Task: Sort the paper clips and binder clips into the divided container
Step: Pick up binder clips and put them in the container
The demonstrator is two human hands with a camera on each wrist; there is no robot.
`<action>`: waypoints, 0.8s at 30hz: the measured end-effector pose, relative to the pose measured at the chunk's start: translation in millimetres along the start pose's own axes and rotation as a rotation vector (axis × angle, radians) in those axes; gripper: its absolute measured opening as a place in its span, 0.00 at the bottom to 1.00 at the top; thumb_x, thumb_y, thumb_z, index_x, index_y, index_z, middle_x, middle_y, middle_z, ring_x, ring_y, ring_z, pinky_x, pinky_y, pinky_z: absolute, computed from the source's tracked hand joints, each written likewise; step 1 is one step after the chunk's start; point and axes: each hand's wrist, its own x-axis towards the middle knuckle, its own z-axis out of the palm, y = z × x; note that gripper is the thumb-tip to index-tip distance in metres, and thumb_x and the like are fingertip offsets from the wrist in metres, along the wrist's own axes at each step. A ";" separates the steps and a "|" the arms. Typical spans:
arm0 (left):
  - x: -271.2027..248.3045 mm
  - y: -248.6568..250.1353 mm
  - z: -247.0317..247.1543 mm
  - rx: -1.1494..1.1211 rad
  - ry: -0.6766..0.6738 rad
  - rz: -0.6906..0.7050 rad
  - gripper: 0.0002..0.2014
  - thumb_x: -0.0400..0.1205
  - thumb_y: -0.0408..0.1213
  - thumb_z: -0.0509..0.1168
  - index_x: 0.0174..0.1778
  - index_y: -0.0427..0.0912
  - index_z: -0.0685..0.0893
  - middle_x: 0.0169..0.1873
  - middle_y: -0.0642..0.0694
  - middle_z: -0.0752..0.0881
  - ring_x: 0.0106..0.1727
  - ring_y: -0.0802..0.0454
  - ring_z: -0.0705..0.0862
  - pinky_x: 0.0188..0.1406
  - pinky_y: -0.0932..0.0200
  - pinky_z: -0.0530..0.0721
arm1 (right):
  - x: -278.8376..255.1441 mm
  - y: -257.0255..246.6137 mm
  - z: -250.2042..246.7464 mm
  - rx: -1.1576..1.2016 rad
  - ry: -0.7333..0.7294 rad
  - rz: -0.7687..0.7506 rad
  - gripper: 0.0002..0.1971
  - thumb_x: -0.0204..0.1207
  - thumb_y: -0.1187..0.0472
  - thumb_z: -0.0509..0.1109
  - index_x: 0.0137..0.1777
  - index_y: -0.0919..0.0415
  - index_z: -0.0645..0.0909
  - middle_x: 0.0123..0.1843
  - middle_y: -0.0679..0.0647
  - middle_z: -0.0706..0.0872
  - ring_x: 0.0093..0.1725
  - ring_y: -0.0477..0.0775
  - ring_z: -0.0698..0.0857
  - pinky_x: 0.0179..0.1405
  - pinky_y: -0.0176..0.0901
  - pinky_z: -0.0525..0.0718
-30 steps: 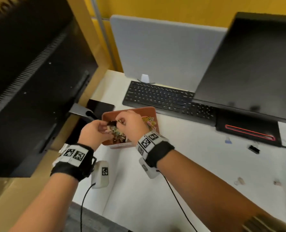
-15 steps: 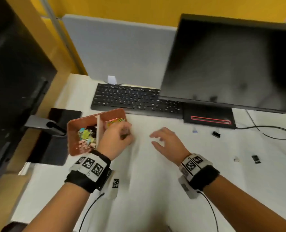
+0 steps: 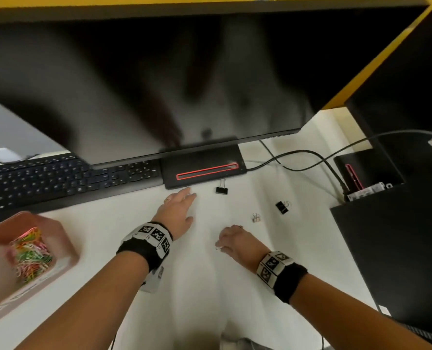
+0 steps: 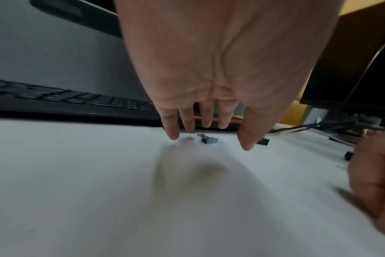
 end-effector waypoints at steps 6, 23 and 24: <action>12.1 9.4 10.6 -0.113 0.208 -0.032 0.11 0.77 0.27 0.62 0.53 0.40 0.83 0.51 0.41 0.78 0.52 0.41 0.77 0.57 0.48 0.79 | -13.2 31.9 -26.6 0.193 0.190 0.069 0.13 0.76 0.68 0.65 0.58 0.57 0.82 0.56 0.55 0.76 0.48 0.56 0.82 0.56 0.46 0.81; 28.5 57.8 7.2 -0.252 0.181 -0.014 0.08 0.74 0.26 0.67 0.46 0.40 0.82 0.47 0.48 0.73 0.36 0.51 0.78 0.46 0.61 0.78 | -25.8 78.3 -43.8 0.217 0.211 0.175 0.10 0.75 0.67 0.68 0.56 0.62 0.81 0.45 0.51 0.74 0.43 0.49 0.75 0.48 0.35 0.72; 32.3 62.7 6.2 -0.290 0.185 0.003 0.12 0.74 0.26 0.68 0.51 0.41 0.82 0.50 0.50 0.72 0.35 0.53 0.78 0.47 0.63 0.77 | -27.6 79.1 -45.1 0.213 0.194 0.186 0.13 0.75 0.68 0.66 0.60 0.61 0.80 0.45 0.50 0.74 0.43 0.47 0.74 0.48 0.34 0.72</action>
